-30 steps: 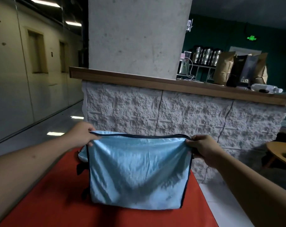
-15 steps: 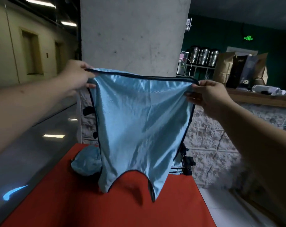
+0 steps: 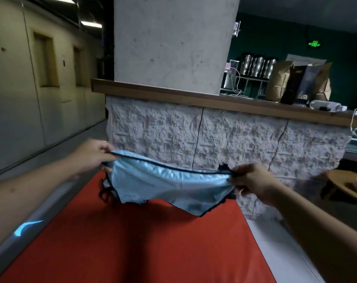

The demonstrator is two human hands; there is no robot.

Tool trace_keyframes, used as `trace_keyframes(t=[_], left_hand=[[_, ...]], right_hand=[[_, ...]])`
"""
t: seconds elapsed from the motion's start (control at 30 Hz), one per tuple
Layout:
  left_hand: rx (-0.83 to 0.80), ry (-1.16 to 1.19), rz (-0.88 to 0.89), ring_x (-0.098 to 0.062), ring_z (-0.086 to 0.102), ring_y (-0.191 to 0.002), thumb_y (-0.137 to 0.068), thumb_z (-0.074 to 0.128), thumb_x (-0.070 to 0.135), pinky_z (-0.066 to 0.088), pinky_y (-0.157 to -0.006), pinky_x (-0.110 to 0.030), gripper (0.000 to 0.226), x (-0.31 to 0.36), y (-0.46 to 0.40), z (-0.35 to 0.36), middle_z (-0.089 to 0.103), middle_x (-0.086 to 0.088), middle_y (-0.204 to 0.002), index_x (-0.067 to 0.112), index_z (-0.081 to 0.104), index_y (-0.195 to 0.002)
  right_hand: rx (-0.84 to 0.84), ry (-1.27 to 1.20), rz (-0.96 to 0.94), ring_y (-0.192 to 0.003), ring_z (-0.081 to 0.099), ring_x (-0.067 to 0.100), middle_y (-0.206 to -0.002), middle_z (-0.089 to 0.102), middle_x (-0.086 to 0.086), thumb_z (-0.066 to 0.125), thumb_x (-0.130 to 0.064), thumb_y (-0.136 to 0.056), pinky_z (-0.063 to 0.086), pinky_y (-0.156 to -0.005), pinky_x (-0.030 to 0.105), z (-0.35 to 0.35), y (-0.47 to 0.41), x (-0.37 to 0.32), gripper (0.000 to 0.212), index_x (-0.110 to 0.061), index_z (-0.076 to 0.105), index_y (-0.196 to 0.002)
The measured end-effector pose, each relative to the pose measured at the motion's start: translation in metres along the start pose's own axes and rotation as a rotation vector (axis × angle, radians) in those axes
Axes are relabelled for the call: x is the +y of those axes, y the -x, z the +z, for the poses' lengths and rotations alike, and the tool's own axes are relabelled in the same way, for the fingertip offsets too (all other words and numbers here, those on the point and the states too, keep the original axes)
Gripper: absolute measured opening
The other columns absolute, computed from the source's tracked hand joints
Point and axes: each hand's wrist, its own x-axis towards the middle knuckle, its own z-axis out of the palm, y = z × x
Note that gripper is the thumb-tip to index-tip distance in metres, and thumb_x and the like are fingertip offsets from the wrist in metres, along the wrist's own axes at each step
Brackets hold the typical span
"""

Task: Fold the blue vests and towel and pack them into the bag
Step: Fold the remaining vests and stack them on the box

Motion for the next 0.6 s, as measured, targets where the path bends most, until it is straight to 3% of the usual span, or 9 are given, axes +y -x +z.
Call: trace_keyframes(t=[0.13,0.23,0.43,0.53,0.6], left_hand=[[-0.131,-0.007,-0.107,-0.026,0.059,-0.063,-0.085,0.071,-0.008,0.060,-0.055,-0.030,0.006,-0.063,0.055,0.015,0.059,-0.018,-0.070,-0.008,0.065,-0.083],[-0.363,-0.110,-0.196,-0.027,0.063,-0.061,-0.083,0.078,0.002,0.053,-0.057,-0.030,0.013,-0.098,0.092,0.019,0.067,-0.021,-0.069,-0.006,0.069,-0.077],[-0.824,-0.213,-0.513,-0.019,0.059,-0.054,-0.069,0.090,0.023,0.050,-0.053,-0.027,0.025,-0.141,0.125,0.009,0.064,-0.014,-0.072,0.009,0.072,-0.080],[-0.908,-0.228,-0.556,-0.012,0.057,-0.053,-0.073,0.087,0.019,0.050,-0.050,-0.023,0.020,-0.149,0.121,0.014,0.065,-0.007,-0.071,0.010,0.073,-0.084],[-0.881,-0.260,-0.518,-0.009,0.053,-0.051,-0.076,0.084,0.019,0.046,-0.048,-0.021,0.014,-0.152,0.114,0.023,0.064,-0.002,-0.067,0.013,0.073,-0.082]], right_hand=[[-0.122,0.039,0.012,-0.050,0.059,0.024,-0.058,0.062,0.014,0.077,0.003,-0.082,0.039,-0.043,0.027,0.024,0.041,0.048,0.006,0.003,0.071,-0.081],[-0.238,0.090,0.071,-0.052,0.057,0.025,-0.058,0.061,0.014,0.077,0.002,-0.078,0.036,-0.045,0.027,0.033,0.063,0.078,0.010,-0.003,0.071,-0.072],[-0.728,0.388,0.351,-0.045,0.053,0.014,-0.052,0.058,0.003,0.077,-0.005,-0.076,0.033,-0.040,0.024,0.043,0.083,0.101,0.016,-0.016,0.073,-0.066],[-0.866,0.419,0.423,-0.043,0.053,0.011,-0.051,0.057,0.000,0.078,-0.008,-0.075,0.033,-0.040,0.021,0.046,0.075,0.107,0.011,-0.017,0.072,-0.071],[-0.865,0.443,0.430,-0.044,0.051,0.012,-0.053,0.056,0.001,0.078,-0.009,-0.074,0.032,-0.040,0.022,0.050,0.066,0.114,0.011,-0.019,0.072,-0.071]])
